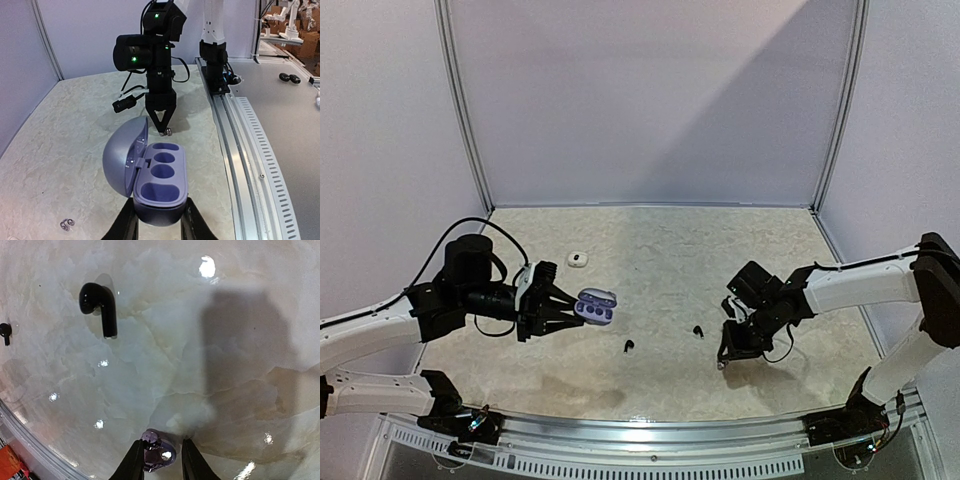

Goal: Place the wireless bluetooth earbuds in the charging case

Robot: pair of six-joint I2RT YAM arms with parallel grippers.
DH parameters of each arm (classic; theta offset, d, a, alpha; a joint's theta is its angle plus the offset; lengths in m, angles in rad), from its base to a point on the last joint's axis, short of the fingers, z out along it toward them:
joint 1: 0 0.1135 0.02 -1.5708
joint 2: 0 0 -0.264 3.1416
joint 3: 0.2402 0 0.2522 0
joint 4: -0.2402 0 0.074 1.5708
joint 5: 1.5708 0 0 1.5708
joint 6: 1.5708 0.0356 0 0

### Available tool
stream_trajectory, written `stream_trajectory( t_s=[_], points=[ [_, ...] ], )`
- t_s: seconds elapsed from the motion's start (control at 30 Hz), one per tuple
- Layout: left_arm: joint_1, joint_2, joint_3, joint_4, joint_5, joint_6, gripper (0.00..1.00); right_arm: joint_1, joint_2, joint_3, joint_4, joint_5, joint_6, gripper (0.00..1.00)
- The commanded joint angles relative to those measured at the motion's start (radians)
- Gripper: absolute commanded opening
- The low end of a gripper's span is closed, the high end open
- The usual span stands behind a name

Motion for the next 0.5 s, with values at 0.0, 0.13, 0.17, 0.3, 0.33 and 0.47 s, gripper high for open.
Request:
stream_trajectory(
  t_s=[0.0, 0.13, 0.17, 0.3, 0.33, 0.47],
  points=[
    [-0.002, -0.001, -0.019, 0.017, 0.005, 0.013, 0.00, 0.005, -0.018, 0.007, -0.049, 0.018, 0.006, 0.27],
    [-0.002, -0.001, -0.018, 0.021, 0.005, 0.014, 0.00, 0.005, -0.038, 0.029, -0.088, 0.043, 0.000, 0.28],
    [-0.002, -0.001, -0.018, 0.022, 0.005, 0.014, 0.00, 0.002, -0.047, 0.030, -0.095, 0.050, 0.002, 0.28],
    [-0.002, -0.006, -0.020, 0.018, 0.004, 0.017, 0.00, -0.003, -0.077, 0.018, -0.073, 0.045, 0.028, 0.28],
    [-0.002, -0.006, -0.021, 0.017, 0.005, 0.019, 0.00, -0.004, -0.080, 0.016, -0.068, 0.044, 0.038, 0.28],
    [-0.002, -0.006, -0.020, 0.016, 0.005, 0.019, 0.00, -0.003, -0.071, 0.015, -0.051, 0.044, 0.049, 0.27]
  ],
)
